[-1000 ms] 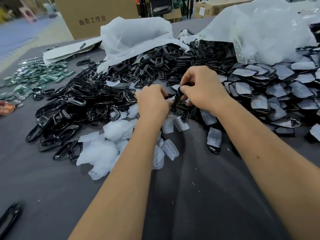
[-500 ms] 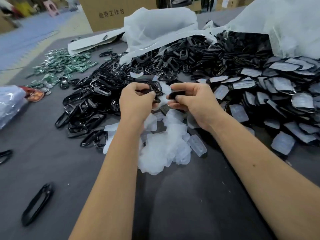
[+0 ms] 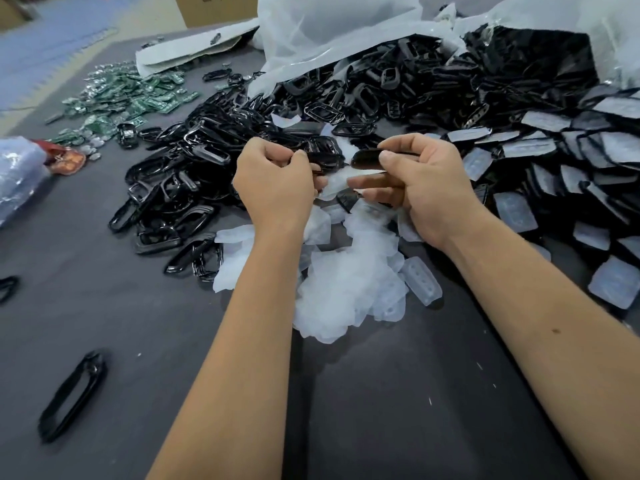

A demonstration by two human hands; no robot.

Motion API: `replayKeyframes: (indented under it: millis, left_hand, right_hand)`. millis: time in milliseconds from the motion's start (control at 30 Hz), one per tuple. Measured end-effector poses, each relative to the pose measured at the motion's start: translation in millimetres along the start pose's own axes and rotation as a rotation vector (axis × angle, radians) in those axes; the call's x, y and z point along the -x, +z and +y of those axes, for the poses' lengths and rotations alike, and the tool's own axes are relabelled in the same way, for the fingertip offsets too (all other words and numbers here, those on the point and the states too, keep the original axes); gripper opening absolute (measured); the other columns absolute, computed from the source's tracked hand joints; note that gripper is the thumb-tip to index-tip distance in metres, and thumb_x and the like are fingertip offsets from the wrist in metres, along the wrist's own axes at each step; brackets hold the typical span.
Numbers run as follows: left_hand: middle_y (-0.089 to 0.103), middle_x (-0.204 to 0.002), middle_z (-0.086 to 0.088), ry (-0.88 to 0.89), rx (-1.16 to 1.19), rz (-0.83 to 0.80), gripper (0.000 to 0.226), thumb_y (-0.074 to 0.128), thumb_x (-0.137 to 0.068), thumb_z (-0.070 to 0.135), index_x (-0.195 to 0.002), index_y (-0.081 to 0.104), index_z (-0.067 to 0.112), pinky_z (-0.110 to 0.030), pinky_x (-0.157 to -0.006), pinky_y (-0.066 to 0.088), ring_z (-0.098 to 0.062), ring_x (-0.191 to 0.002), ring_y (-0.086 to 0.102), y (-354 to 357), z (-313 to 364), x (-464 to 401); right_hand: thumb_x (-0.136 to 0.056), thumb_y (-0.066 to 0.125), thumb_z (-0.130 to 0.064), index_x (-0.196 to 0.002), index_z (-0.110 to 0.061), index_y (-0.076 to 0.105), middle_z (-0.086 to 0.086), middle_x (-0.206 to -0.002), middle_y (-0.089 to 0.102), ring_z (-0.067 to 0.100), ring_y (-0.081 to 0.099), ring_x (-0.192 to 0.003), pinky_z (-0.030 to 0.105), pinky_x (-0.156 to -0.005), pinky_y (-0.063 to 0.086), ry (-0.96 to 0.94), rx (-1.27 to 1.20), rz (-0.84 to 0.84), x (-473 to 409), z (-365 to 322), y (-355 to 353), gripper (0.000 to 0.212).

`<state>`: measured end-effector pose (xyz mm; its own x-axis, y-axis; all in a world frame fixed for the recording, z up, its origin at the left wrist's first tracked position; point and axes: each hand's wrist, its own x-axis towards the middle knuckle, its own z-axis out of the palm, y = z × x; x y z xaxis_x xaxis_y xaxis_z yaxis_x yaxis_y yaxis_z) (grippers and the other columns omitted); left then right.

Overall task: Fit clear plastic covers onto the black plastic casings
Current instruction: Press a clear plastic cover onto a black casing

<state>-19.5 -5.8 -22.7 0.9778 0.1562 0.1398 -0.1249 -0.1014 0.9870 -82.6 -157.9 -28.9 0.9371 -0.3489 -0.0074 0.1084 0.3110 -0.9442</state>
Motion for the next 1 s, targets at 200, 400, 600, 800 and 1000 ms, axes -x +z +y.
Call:
replayKeyframes:
  millis: [200,400,600,800,1000]
  left_hand:
    - [0.075,-0.074,-0.013,-0.109,0.108,-0.065,0.017,0.062,-0.086,-0.01,-0.086,0.055,0.005,-0.039,-0.066,0.065,-0.028,-0.06,0.075,-2,0,-3]
    - [0.077,-0.075,-0.011,-0.159,0.171,-0.229,0.02,0.061,-0.087,-0.013,-0.095,0.073,0.002,-0.027,-0.066,0.062,-0.025,-0.066,0.077,-1,8,-1]
    - [0.072,-0.083,-0.019,-0.171,0.196,-0.333,0.028,0.049,-0.087,-0.019,-0.098,0.072,-0.006,-0.031,-0.07,0.063,-0.021,-0.07,0.075,4,8,3]
    - [0.075,-0.084,-0.018,-0.135,0.191,-0.394,0.037,0.048,-0.086,-0.019,-0.08,0.077,0.005,-0.029,-0.068,0.062,-0.031,-0.07,0.077,6,11,6]
    - [0.071,-0.105,-0.027,-0.117,0.125,-0.398,0.032,0.05,-0.086,-0.015,-0.102,0.075,-0.003,-0.035,-0.075,0.064,-0.03,-0.069,0.077,5,8,5]
  right_hand:
    - [-0.093,0.069,0.006,-0.093,-0.011,0.076,-0.002,-0.073,0.069,0.013,0.057,-0.06,0.022,-0.052,0.044,-0.098,0.086,0.035,0,-1,-3,0.018]
    - [-0.105,0.059,-0.008,-0.104,-0.017,0.073,0.001,-0.096,0.072,0.017,0.069,-0.086,0.029,-0.069,0.056,-0.16,-0.026,-0.03,3,-6,-4,0.017]
    - [-0.095,0.073,-0.004,-0.107,-0.005,0.072,0.011,-0.078,0.07,0.016,0.059,-0.055,0.023,-0.052,0.046,-0.301,0.318,0.024,2,2,-1,0.012]
    - [-0.095,0.067,0.004,-0.103,-0.003,0.077,0.007,-0.08,0.076,0.022,0.076,-0.068,0.033,-0.069,0.063,-0.346,0.426,0.034,2,7,3,0.014]
    - [-0.092,0.073,0.002,-0.096,0.0,0.075,0.01,-0.076,0.074,0.025,0.076,-0.062,0.037,-0.063,0.064,-0.352,0.5,0.088,4,7,4,0.005]
